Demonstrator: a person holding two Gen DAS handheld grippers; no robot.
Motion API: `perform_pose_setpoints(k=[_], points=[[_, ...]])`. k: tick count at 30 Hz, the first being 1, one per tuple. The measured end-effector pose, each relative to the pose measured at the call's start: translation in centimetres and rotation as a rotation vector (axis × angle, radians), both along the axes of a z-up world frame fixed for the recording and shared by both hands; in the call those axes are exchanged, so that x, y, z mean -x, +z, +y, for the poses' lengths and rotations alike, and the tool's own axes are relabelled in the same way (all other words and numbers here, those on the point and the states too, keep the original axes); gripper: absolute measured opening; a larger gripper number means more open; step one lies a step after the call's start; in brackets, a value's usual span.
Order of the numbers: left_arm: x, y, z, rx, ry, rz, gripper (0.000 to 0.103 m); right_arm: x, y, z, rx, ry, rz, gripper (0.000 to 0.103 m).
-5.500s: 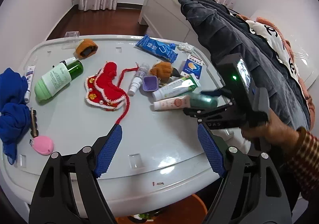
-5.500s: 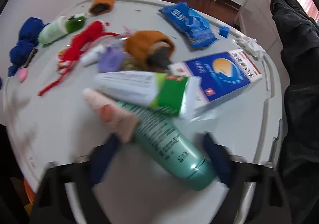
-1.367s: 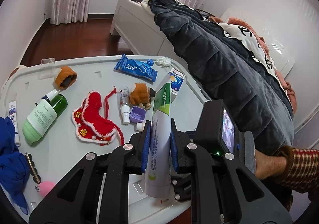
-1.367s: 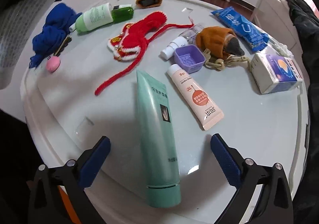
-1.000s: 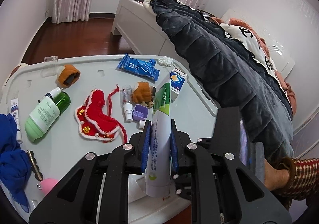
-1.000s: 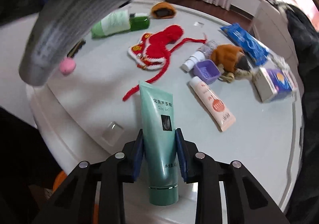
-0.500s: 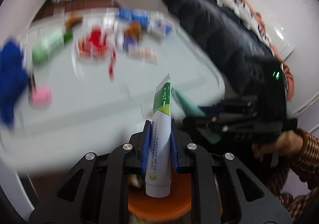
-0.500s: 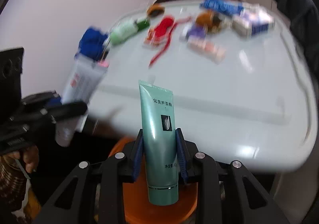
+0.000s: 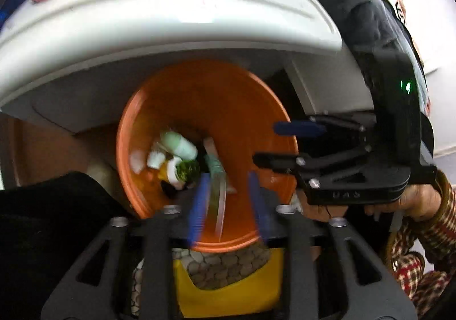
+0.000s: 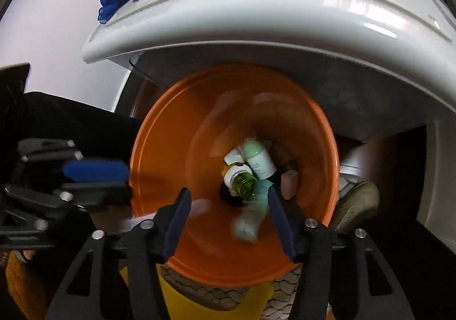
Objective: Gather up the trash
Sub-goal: 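Carry both tubes down into the orange bucket while both tools open, then grasp the pink-and-white tube with the right tool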
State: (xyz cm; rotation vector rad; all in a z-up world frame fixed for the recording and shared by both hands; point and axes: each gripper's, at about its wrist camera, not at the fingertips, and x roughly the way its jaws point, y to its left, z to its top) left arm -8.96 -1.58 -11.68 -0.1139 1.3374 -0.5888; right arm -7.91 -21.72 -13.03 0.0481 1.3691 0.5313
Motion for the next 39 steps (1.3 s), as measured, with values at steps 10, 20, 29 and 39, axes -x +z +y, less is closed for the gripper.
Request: perform_pose_setpoints(k=[10,20,29,39], points=[[-4.2,6.8,2.6,-0.065,0.177,-0.283,0.072,-3.9,7.6,-1.8,0.032,-0.006,-0.269,0.077],[-13.6,9.9,0.8,-0.05,0.256,-0.437,0.075,-18.7,8.6,-0.8,0.167,0.08,-0.465,0.092],[-15.1,8.1,1.5,-0.027,0.28,-0.404,0.075,-23.9,5.6,0.9,0.213,0.145,-0.476,0.091],[-15.4,7.9,1.4,-0.002,0.279,-0.383,0.075,-23.6,5.1,1.0,0.201,0.124,-0.365,0.031]])
